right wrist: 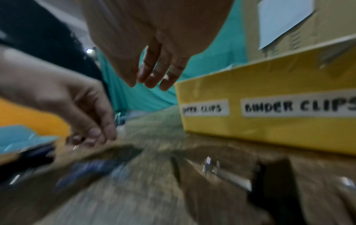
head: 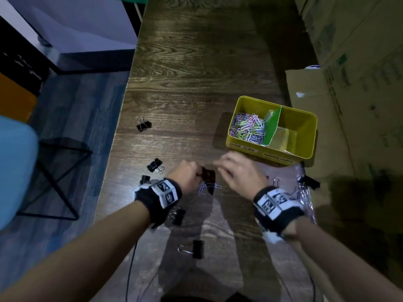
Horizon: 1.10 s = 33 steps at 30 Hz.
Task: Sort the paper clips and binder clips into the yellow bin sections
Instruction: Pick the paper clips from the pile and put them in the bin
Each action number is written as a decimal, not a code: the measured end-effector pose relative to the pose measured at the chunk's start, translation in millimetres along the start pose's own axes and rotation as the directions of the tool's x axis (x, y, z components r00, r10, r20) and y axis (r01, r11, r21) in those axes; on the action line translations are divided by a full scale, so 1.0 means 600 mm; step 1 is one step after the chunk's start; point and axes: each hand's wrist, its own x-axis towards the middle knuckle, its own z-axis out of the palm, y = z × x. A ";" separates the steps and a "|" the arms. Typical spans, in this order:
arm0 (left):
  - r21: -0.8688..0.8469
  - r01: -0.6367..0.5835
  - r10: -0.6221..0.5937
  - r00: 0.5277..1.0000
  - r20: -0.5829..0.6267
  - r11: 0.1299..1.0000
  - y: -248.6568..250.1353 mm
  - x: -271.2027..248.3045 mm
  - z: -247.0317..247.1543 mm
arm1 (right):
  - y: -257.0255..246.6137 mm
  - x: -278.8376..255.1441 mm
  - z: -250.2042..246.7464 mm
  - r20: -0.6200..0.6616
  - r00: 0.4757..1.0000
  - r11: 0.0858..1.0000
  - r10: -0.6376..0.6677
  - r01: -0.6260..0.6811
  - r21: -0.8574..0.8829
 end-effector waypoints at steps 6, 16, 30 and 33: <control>0.254 0.066 -0.054 0.997 -0.054 0.965 0.024 -0.015 0.079 | -0.038 -0.039 0.076 0.360 0.860 0.931 0.363 -0.352 -0.097; 0.276 -0.072 0.079 0.997 -0.016 0.958 0.020 -0.026 0.089 | -0.074 -0.037 0.077 0.434 0.807 0.907 0.400 -0.280 -0.314; -0.374 0.002 -0.069 0.984 -0.165 0.927 -0.030 -0.019 0.040 | -0.081 -0.034 0.073 0.505 0.821 0.937 0.265 -0.096 -0.336; -0.744 0.118 -0.163 0.987 0.013 0.658 -0.042 -0.020 0.025 | -0.082 -0.021 0.067 0.496 0.819 0.938 0.289 -0.139 -0.318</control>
